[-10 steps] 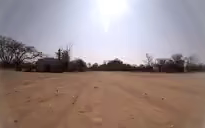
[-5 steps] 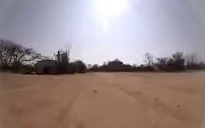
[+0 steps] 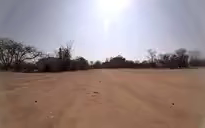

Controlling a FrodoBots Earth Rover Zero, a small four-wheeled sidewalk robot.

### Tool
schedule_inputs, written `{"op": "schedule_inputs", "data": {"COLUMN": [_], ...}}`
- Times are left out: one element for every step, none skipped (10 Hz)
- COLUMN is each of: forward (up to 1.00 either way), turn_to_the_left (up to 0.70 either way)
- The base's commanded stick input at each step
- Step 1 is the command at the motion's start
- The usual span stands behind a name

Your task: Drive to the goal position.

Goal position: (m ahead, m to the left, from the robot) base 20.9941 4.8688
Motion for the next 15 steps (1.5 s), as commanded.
{"op": "schedule_inputs", "data": {"forward": [1.00, 1.00, 1.00, 1.00, 1.00, 1.00, 1.00, 1.00, 1.00, 1.00, 1.00, 1.00, 1.00, 1.00, 1.00], "turn_to_the_left": [0.00, 0.00, 0.00, 0.00, 0.00, 0.00, 0.00, 0.00, 0.00, 0.00, 0.00, 0.00, 0.00, 0.00, 0.00]}}
